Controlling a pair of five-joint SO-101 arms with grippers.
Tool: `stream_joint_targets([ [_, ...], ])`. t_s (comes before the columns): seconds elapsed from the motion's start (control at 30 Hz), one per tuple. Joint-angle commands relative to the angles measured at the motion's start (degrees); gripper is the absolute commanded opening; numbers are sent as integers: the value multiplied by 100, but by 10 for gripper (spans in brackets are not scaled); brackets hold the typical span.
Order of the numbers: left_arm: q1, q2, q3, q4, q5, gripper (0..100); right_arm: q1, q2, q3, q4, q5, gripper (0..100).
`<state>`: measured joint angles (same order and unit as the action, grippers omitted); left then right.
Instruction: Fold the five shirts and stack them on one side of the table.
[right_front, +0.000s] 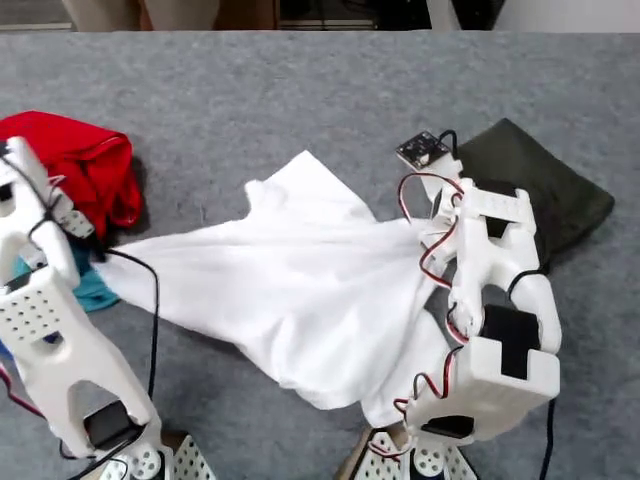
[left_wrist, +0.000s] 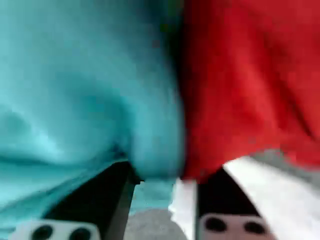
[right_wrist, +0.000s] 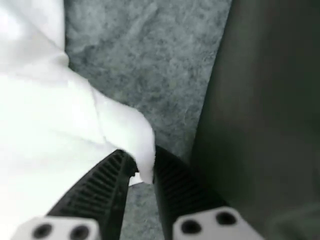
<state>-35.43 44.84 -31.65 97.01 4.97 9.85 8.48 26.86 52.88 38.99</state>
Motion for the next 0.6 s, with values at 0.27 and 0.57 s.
stream_joint_targets([
  [0.27,-1407,1631,-3446,35,193,19,48,-295,13,-132,-62,5],
  [0.57,-1653,1938,-4774,246,158,70,-4,4,-22,-132,-62,5],
])
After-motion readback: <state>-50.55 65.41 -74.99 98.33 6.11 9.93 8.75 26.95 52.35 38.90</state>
